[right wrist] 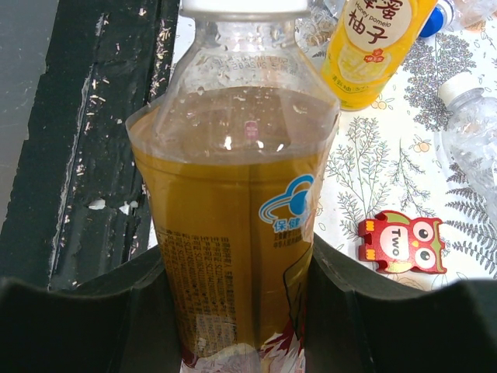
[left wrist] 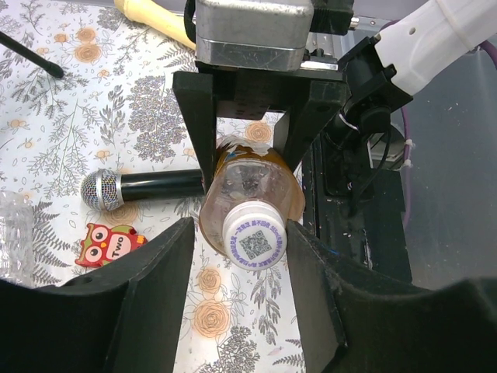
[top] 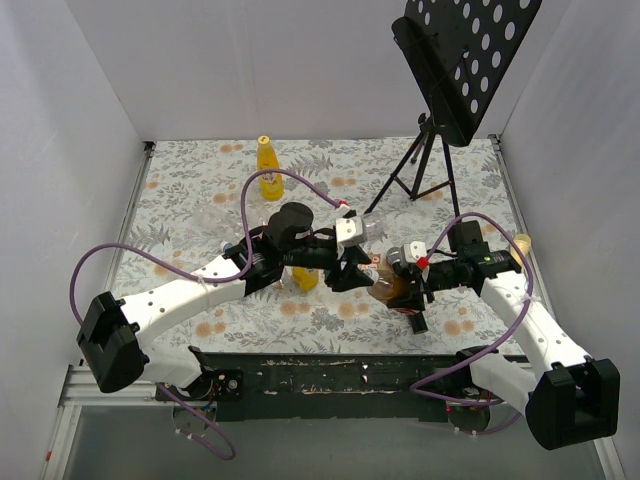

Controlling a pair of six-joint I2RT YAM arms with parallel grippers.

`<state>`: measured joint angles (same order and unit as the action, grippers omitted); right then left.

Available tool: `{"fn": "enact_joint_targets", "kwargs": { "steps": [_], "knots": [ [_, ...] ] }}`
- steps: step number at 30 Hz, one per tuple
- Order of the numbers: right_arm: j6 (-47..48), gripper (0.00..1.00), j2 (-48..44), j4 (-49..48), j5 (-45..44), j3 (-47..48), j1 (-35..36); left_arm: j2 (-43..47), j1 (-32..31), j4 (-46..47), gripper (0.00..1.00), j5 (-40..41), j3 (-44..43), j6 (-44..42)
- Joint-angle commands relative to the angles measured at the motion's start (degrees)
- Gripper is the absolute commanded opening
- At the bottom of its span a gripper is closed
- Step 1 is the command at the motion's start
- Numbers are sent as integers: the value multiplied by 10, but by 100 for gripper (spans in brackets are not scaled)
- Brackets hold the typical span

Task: Unscrew the bottle caps
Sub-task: Unscrew the bottle cap from the plastic bottle.

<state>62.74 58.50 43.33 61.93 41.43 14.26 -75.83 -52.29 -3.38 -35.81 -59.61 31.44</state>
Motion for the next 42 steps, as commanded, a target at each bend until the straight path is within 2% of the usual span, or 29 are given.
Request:
{"fn": "enact_joint_targets", "kwargs": {
  "steps": [1,3,8,10,11,13,17,19,22,26,33,34,35,40,42],
  "knots": [
    [-5,1,2,-9,21,1,-2,19,-2,7,48,0,5,3],
    [-7,1,3,-10,21,1,-1,19,-2,7,42,0,5,5],
    [-11,1,6,-12,18,1,-2,17,-2,7,16,-4,4,19],
    [-15,1,5,-15,15,1,-1,16,-2,6,2,0,2,41],
    [-19,1,3,-20,13,1,-2,17,-2,3,0,11,2,55],
    [-37,1,-1,-33,6,-2,-2,13,-2,0,0,37,-3,103],
    [-73,1,-9,-66,-12,-10,-2,13,-2,-6,0,149,-19,303],
    [-83,1,-12,-78,-19,-16,-2,13,-3,-35,0,210,-35,405],
    [-97,1,-14,-90,-23,-20,-2,-2,-2,-109,0,240,-79,497],
    [-100,1,-8,-94,-25,-20,-4,2,-4,-118,0,251,-87,512],
    [-104,1,-8,-101,-27,-27,-3,11,-3,-91,0,244,-70,464],
    [-104,1,-8,-101,-26,-27,-3,13,-3,-88,14,236,-67,447],
    [-104,1,-8,-101,-25,-26,-3,16,-3,-85,34,229,-67,420],
    [-97,1,-8,-95,-20,-25,-3,49,0,-74,74,227,-55,322],
    [-97,1,-9,-93,-19,-27,-3,68,3,-71,85,223,-48,286]
  ]
}}
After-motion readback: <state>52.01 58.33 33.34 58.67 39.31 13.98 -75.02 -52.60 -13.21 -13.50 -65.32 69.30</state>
